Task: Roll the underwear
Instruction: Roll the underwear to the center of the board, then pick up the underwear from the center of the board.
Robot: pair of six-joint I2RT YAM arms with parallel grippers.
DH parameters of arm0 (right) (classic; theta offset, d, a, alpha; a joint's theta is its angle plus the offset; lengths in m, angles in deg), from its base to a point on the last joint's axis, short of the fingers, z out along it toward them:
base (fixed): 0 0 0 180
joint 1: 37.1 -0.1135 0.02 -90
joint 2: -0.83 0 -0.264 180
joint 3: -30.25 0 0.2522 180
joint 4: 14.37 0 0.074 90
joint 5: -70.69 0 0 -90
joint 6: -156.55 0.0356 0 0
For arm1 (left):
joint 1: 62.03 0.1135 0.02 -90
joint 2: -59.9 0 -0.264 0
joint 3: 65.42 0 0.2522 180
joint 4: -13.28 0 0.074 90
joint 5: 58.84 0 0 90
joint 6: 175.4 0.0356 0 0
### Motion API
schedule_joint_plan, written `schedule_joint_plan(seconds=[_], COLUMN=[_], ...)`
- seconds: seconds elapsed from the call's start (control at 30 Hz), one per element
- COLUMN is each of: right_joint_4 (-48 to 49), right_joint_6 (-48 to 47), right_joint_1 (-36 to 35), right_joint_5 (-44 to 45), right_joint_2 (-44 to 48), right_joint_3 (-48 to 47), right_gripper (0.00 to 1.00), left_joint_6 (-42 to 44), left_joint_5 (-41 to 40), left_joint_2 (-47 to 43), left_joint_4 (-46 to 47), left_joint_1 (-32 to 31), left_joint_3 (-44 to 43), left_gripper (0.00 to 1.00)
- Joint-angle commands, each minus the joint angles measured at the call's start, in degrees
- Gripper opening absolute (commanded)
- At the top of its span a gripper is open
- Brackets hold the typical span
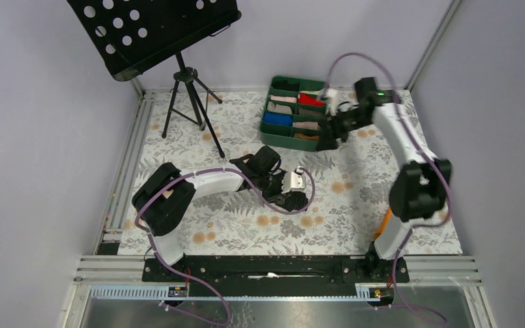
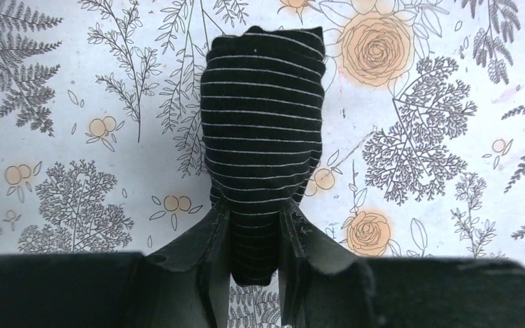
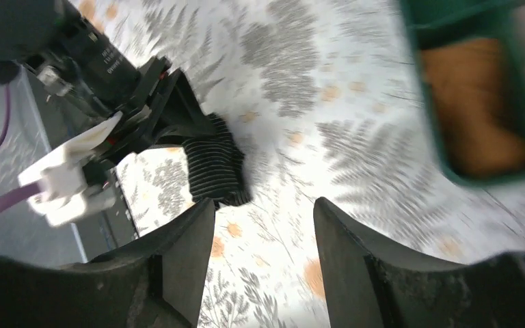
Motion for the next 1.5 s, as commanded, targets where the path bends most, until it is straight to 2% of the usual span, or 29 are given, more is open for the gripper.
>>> schedule_joint_plan(seconds=[0.0,0.13,0.23,0.33,0.47,0.53,0.63,0.87,1.03,1.13,1.23,1.47], right_joint_4=[0.64,21.02,29.82,25.52,11.51,10.82,15.96,25.80,32.42,42.10,47.82,53.76], right_joint_6=[6.31,10.84,10.81,3.68,-9.02,-11.82,-12.85,-17.84,-20.93,-19.84,-19.55,-23.55], right_joint_1=[5.15,5.20,5.16,5.20,5.05,4.69,-0.18,-19.33,-27.44,-32.15,-34.62,-35.32], right_joint_5=[3.52,14.94,21.17,22.61,18.45,17.12,18.69,27.24,28.81,32.73,33.69,36.53], right_joint_2=[15.29,34.75,47.99,55.47,59.55,60.99,61.05,52.67,45.85,43.05,40.58,35.68], right_joint_3=[5.79,26.49,37.99,44.20,49.08,50.65,52.10,52.96,54.18,57.41,59.62,63.79], right_gripper=[0.62,0.62,0.66,0.65,0.51,0.50,0.53,0.59,0.65,0.69,0.74,0.77], left_joint_6=[-4.53,-9.49,-12.53,-14.40,-16.14,-16.96,-18.24,-18.25,-18.66,-19.06,-20.00,-20.00], left_joint_5=[4.45,8.73,12.56,15.44,18.70,19.58,20.66,22.90,23.60,23.96,24.21,26.11], left_joint_2=[3.72,7.54,11.52,14.59,18.83,20.33,21.78,26.11,26.28,26.41,26.81,29.22], left_joint_4=[-6.30,-9.62,-13.80,-16.45,-20.13,-21.18,-21.58,-26.36,-26.22,-26.16,-26.19,-28.97], left_joint_1=[-0.02,0.60,1.52,3.12,4.90,5.25,5.26,5.75,6.05,6.05,6.13,6.98], left_joint_3=[-4.01,-6.63,-10.04,-13.43,-18.03,-19.73,-21.10,-24.40,-23.72,-23.93,-24.18,-25.81], left_gripper=[0.00,0.00,0.00,0.00,0.00,0.00,0.00,0.00,0.00,0.00,0.00,0.00])
